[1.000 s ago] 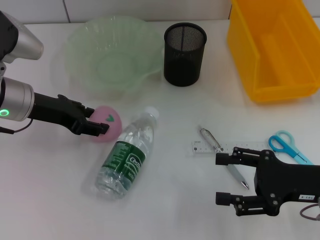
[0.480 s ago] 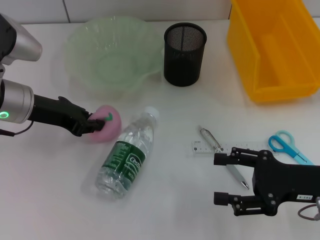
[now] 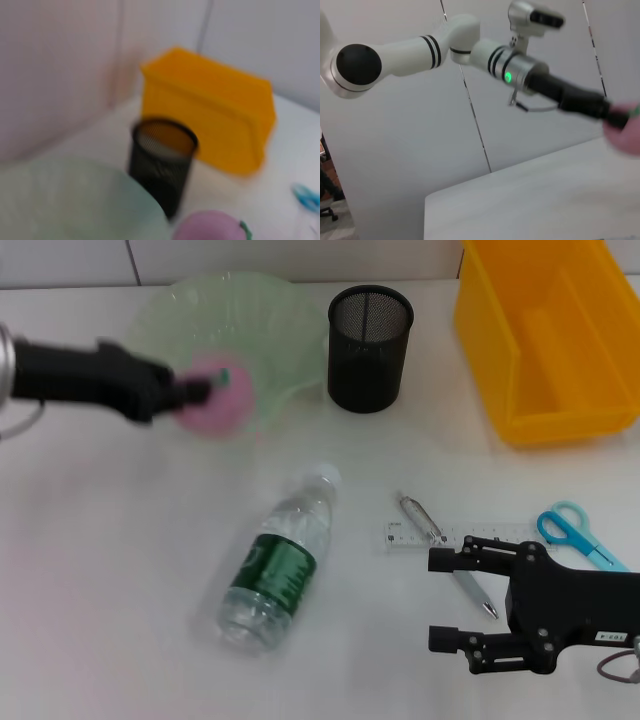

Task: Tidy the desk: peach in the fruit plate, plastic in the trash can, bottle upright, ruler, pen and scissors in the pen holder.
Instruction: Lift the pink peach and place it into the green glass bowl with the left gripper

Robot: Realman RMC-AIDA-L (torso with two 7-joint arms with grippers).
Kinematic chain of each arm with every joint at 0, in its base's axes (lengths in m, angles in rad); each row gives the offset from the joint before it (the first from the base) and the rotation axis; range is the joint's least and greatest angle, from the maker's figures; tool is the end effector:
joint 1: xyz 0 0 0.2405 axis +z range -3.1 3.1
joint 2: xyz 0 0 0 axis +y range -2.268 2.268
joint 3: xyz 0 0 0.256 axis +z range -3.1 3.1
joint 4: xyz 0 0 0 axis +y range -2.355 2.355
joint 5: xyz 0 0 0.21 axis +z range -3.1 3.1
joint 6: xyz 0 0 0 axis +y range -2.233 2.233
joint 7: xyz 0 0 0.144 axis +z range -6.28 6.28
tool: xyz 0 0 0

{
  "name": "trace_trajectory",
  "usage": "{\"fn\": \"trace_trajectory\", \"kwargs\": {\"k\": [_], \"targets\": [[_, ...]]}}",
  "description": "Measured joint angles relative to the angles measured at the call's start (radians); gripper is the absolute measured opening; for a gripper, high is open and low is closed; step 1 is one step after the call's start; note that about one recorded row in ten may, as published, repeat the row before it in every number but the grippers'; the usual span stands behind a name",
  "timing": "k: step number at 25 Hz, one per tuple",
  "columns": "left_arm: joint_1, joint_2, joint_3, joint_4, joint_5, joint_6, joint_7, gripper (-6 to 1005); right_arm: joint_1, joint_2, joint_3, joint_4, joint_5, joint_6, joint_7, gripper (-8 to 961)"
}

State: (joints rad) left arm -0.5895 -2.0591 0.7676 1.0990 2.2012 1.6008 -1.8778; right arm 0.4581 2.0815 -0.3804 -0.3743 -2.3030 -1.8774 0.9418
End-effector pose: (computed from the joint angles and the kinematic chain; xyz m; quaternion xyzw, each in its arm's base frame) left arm -0.2188 0.3678 0.0617 -0.9472 -0.2527 -0.1143 0.1608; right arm 0.2833 0.2353 -0.0297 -0.9313 0.1440 0.3337 0.0233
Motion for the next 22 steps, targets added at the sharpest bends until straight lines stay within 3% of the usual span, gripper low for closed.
{"fn": "trace_trajectory", "kwargs": {"k": [3,4,8,11,13,15,22], "targets": [[-0.030,0.001,-0.052,-0.004,-0.034,-0.084,0.007,99,-0.002,0.000,0.000,0.003,0.000,-0.002,0.000,807],[-0.048,0.000,-0.049,-0.033,-0.039,-0.186,0.016,89,-0.002,0.000,0.000,0.008,0.001,-0.002,0.000,807],[-0.092,-0.002,0.033,-0.160,-0.029,-0.449,0.042,64,0.002,0.001,0.000,0.018,0.001,-0.003,-0.001,806],[-0.108,-0.001,0.083,-0.216,-0.025,-0.550,0.046,51,0.003,0.001,0.000,0.021,0.001,-0.003,-0.001,806],[-0.108,-0.001,0.083,-0.216,-0.025,-0.550,0.046,76,0.004,0.001,0.000,0.023,0.001,-0.003,-0.002,806],[-0.142,-0.005,0.137,-0.297,0.014,-0.665,0.014,101,0.005,0.002,0.000,0.025,0.001,-0.003,-0.002,806],[-0.175,-0.009,0.141,-0.351,0.071,-0.711,-0.029,189,0.007,0.003,0.000,0.027,0.002,0.003,-0.002,806]]}}
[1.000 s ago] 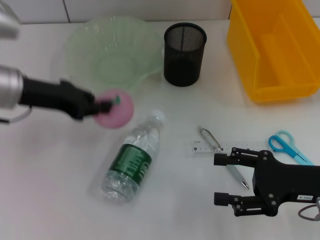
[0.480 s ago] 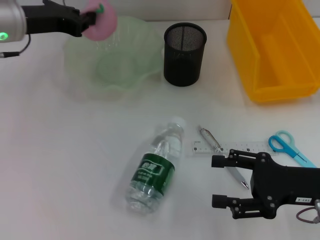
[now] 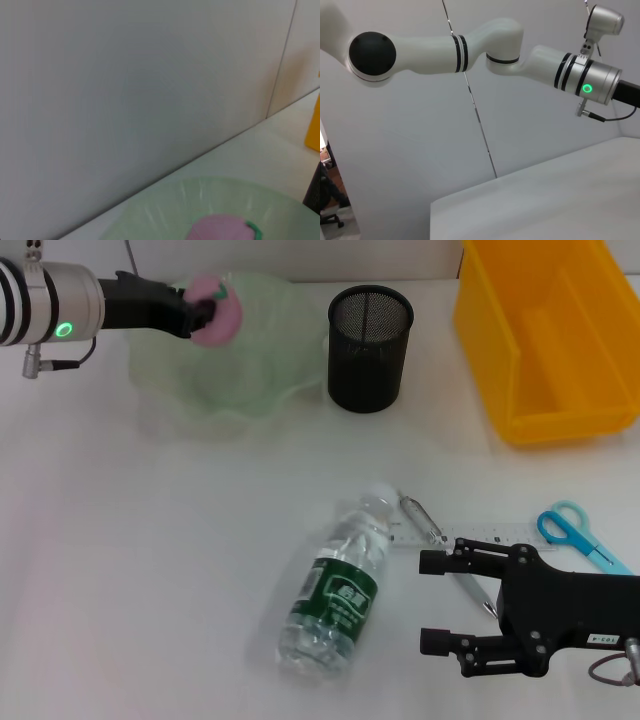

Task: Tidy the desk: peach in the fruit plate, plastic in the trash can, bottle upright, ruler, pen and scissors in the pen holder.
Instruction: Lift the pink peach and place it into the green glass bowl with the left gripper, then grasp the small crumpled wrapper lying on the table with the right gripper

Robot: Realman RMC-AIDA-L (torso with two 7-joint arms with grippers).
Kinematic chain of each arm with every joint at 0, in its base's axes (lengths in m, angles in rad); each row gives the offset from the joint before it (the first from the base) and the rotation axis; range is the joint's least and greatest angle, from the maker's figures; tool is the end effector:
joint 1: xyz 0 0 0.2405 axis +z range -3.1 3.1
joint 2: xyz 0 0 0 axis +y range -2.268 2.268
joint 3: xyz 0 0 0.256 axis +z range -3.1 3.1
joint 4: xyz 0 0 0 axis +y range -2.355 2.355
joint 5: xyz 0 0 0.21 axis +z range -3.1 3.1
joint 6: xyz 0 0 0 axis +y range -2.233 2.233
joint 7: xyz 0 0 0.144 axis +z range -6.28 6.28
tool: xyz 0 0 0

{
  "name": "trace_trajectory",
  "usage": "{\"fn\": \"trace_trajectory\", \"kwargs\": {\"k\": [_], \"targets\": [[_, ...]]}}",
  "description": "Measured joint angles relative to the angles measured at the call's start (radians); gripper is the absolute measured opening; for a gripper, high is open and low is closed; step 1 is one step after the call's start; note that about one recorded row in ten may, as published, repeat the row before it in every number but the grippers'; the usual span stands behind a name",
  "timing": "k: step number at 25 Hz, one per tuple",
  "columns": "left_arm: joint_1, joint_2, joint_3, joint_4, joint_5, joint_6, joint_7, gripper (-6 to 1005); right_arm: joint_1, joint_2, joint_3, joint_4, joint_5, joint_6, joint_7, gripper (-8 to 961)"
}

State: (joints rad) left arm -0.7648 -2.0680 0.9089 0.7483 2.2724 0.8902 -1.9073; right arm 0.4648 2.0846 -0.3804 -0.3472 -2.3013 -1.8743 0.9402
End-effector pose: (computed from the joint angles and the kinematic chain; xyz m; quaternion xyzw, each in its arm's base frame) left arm -0.2229 0.4525 0.0125 -0.8950 -0.2825 -0.0652 0.3390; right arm 0.2794 0.2342 -0.0347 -0.9276 0.1477 0.3427 0.0160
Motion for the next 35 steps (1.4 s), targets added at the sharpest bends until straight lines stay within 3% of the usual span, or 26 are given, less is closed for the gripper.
{"fn": "trace_trajectory", "kwargs": {"k": [9,13,19,20,21,22,24,25,28,29,31,33,35], "targets": [[0.005,0.000,0.001,0.004,-0.004,0.002,-0.001,433,0.006,0.000,-0.005,0.002,0.011,0.002,0.000,805],[0.005,0.000,0.001,0.005,-0.005,0.006,-0.001,604,0.006,0.000,-0.006,0.002,0.012,0.002,-0.002,805],[0.053,0.001,-0.002,0.093,-0.058,0.121,0.015,809,0.006,-0.001,0.000,0.011,0.013,0.002,-0.012,805],[0.138,0.010,-0.006,0.179,-0.209,0.295,0.081,841,0.004,-0.002,0.000,0.011,0.013,0.002,-0.012,805],[0.138,0.010,-0.006,0.179,-0.209,0.295,0.081,845,0.004,-0.002,0.000,0.011,0.013,0.002,-0.012,804],[0.165,0.018,-0.010,0.199,-0.276,0.375,0.113,849,0.003,-0.002,0.000,0.009,0.013,0.002,-0.012,804],[0.165,0.018,-0.010,0.199,-0.276,0.375,0.113,856,0.003,-0.002,0.000,0.009,0.013,0.002,-0.012,804],[0.258,0.062,-0.011,0.191,-0.429,0.614,0.199,860,0.003,-0.003,0.000,0.008,0.013,0.002,-0.012,804],[0.281,0.074,-0.011,0.174,-0.453,0.684,0.228,860,0.003,-0.003,0.000,0.007,0.013,0.004,-0.012,804],[0.310,0.089,-0.011,0.126,-0.466,0.804,0.294,859,0.003,-0.003,0.000,0.007,0.013,0.004,-0.012,804],[0.329,0.098,-0.007,0.054,-0.452,0.882,0.367,859,0.001,-0.005,0.001,0.003,0.013,0.006,-0.012,804],[0.338,0.101,-0.005,0.009,-0.438,0.914,0.409,859,0.001,-0.006,0.002,0.002,0.016,0.006,-0.012,804],[0.355,0.099,-0.008,-0.119,-0.392,0.937,0.522,859,0.000,-0.008,0.003,-0.008,0.025,0.006,-0.009,804]]}}
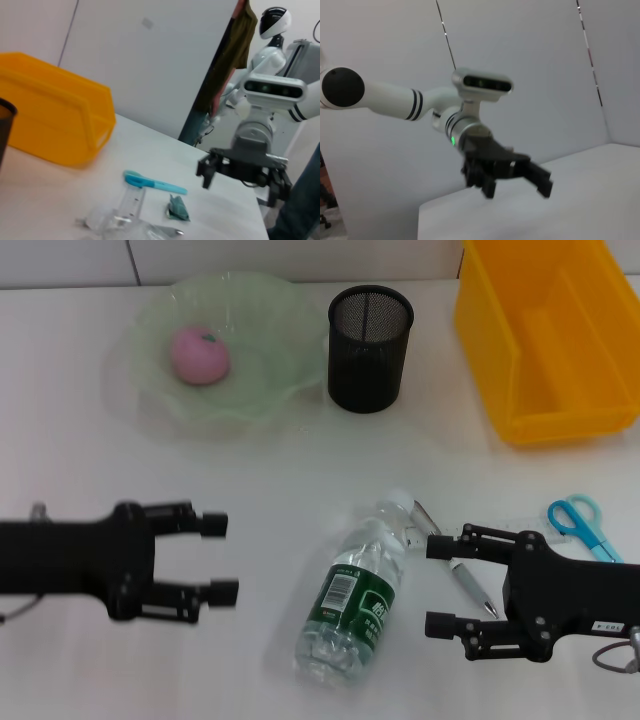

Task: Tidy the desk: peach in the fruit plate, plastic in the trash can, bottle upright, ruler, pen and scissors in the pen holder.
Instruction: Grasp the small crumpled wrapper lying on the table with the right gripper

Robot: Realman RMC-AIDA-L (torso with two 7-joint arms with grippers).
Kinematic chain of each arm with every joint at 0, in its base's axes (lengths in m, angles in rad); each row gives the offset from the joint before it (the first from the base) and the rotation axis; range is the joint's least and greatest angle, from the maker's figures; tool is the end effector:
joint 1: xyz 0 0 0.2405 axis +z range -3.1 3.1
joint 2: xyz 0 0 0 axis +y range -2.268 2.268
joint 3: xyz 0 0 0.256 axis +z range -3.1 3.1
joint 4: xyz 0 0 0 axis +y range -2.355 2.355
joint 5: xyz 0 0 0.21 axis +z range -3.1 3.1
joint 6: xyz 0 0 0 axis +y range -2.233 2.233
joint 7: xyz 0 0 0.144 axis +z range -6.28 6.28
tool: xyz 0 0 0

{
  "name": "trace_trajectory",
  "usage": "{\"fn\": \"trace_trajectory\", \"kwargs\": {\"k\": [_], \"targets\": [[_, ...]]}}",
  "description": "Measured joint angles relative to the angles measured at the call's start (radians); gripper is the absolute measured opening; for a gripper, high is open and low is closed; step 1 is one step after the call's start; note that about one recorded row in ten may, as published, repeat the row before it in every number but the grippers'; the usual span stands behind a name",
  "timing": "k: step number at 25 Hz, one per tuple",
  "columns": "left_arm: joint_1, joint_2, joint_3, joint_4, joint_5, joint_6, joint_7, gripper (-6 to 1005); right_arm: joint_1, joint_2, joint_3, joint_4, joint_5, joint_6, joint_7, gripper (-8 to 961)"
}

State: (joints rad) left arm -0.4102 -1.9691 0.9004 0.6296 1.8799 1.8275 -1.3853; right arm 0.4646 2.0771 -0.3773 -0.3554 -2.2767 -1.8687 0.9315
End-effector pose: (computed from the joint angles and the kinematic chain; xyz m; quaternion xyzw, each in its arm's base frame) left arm -0.2799 0.2696 0.0202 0.9459 0.2067 0.2500 0.0092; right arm 0.2810 0.2393 -0.0293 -0.9278 0.1409 0.3438 0.0340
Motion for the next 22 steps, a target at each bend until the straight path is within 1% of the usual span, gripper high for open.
{"fn": "trace_trajectory", "kwargs": {"k": [5,8,9,10,11,14,15,16,18,19,20,21,22], "targets": [[0.017,-0.010,0.001,-0.096,0.012,-0.003,0.104,858,0.005,0.000,0.000,-0.007,0.005,-0.003,0.009,803],[0.018,-0.013,0.006,-0.106,0.017,-0.006,0.111,858,0.007,-0.001,0.000,-0.028,0.015,-0.019,0.031,803],[0.018,-0.013,0.007,-0.107,0.018,-0.008,0.111,857,0.008,-0.001,0.000,-0.054,0.021,-0.037,0.053,803],[0.019,-0.013,0.009,-0.109,0.019,-0.010,0.111,857,0.013,0.000,0.000,-0.107,0.033,-0.074,0.111,803],[0.019,-0.013,0.009,-0.109,0.019,-0.010,0.111,857,0.013,0.000,0.000,-0.107,0.033,-0.074,0.111,803],[0.024,-0.016,0.012,-0.109,0.032,-0.010,0.116,857,0.032,0.000,-0.001,-0.228,0.051,-0.152,0.253,803],[0.025,-0.018,0.011,-0.110,0.045,-0.011,0.120,857,0.043,0.000,-0.007,-0.312,0.066,-0.183,0.351,803],[0.026,-0.022,0.009,-0.110,0.057,-0.014,0.123,856,0.043,0.000,-0.007,-0.312,0.066,-0.183,0.351,803],[0.027,-0.025,0.006,-0.111,0.067,-0.017,0.125,856,0.058,0.000,-0.030,-0.436,0.082,-0.209,0.497,803],[0.027,-0.028,0.003,-0.113,0.079,-0.026,0.126,856,0.065,0.001,-0.049,-0.492,0.085,-0.216,0.564,803],[0.027,-0.028,0.003,-0.113,0.079,-0.026,0.126,856,0.077,0.001,-0.110,-0.636,0.088,-0.222,0.722,803],[0.027,-0.031,0.003,-0.120,0.084,-0.040,0.126,856,0.077,0.001,-0.110,-0.636,0.088,-0.222,0.722,803],[0.027,-0.031,0.003,-0.122,0.084,-0.044,0.128,856,0.081,0.004,-0.181,-0.764,0.087,-0.216,0.848,803]]}}
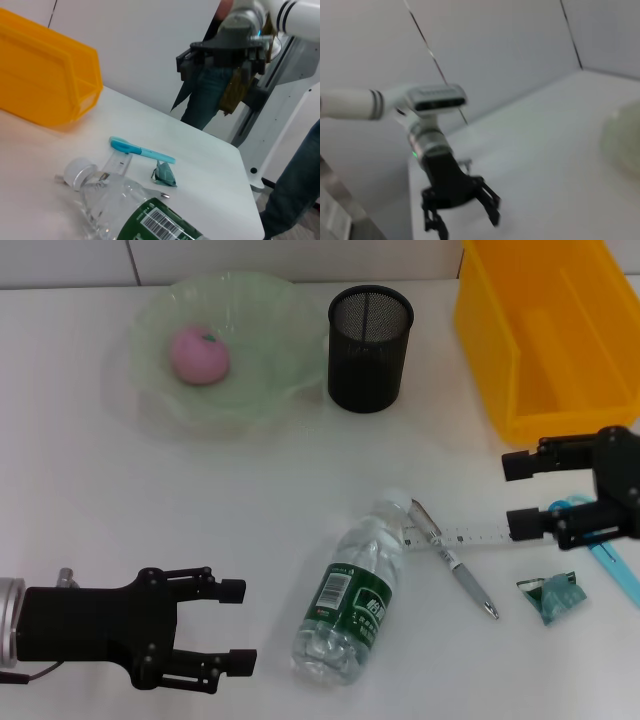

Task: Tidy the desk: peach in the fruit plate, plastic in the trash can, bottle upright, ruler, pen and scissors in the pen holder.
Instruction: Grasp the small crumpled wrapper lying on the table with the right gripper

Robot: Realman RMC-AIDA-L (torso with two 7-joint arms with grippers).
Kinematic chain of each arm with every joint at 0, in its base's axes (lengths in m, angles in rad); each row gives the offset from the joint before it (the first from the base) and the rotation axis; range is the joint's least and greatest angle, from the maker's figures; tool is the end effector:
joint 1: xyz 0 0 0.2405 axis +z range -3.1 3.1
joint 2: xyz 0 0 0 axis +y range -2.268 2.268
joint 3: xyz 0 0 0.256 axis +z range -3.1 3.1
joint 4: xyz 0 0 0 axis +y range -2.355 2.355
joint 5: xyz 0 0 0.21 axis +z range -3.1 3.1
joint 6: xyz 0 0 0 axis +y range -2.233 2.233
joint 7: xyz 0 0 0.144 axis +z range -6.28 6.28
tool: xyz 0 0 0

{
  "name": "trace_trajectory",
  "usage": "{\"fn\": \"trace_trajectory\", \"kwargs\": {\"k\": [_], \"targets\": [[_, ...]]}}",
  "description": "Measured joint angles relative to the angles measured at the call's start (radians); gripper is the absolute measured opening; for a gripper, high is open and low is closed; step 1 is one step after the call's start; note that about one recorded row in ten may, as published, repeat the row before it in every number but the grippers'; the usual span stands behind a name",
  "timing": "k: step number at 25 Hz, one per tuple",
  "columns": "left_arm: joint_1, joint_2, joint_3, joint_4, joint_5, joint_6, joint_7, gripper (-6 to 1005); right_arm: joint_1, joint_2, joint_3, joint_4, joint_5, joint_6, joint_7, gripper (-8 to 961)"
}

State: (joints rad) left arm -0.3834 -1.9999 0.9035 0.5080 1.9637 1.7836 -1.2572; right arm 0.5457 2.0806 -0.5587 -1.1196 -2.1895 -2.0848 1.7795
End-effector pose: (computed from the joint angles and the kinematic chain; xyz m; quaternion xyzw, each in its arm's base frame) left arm -0.2986 0.2413 -0.0124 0.9459 0.2196 0.2374 0.0273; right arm 0.2249 0.2959 0.0760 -0.9562 0.2314 0.1791 0.0011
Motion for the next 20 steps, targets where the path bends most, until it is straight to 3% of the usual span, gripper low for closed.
{"fn": "trace_trajectory", "kwargs": {"k": [2,3,4,6,7,8,9,10,14,20], "targets": [[-0.001,0.000,-0.001,-0.002,0.000,-0.004,0.005,855,-0.001,0.001,-0.042,-0.073,-0.002,0.008,0.069,802],[-0.002,0.000,-0.004,-0.002,-0.003,-0.004,0.008,855,-0.014,0.002,-0.134,-0.217,-0.006,0.022,0.189,802],[-0.002,0.000,-0.005,-0.002,-0.004,-0.005,0.008,855,-0.014,0.002,-0.134,-0.217,-0.006,0.022,0.189,802],[-0.005,0.000,-0.013,-0.002,-0.006,-0.004,0.008,855,-0.037,0.002,-0.282,-0.423,-0.058,0.028,0.302,802],[-0.005,0.000,-0.013,-0.002,-0.006,-0.004,0.008,855,-0.037,0.002,-0.282,-0.423,-0.058,0.028,0.302,802],[-0.006,0.000,-0.015,-0.002,-0.006,-0.004,0.008,855,-0.043,0.002,-0.371,-0.534,-0.148,0.022,0.359,802],[-0.008,0.002,-0.016,-0.002,-0.006,-0.003,0.006,854,-0.043,0.002,-0.371,-0.534,-0.148,0.022,0.359,802],[-0.009,0.005,-0.018,-0.002,-0.008,0.001,0.003,854,-0.043,0.003,-0.459,-0.603,-0.252,0.013,0.413,802],[-0.010,0.007,-0.029,0.002,-0.009,0.006,0.001,854,-0.037,0.004,-0.560,-0.623,-0.359,0.018,0.467,802],[-0.013,0.009,-0.041,0.003,-0.009,0.006,0.001,853,-0.062,0.007,-0.750,-0.527,-0.458,0.143,0.518,801]]}}
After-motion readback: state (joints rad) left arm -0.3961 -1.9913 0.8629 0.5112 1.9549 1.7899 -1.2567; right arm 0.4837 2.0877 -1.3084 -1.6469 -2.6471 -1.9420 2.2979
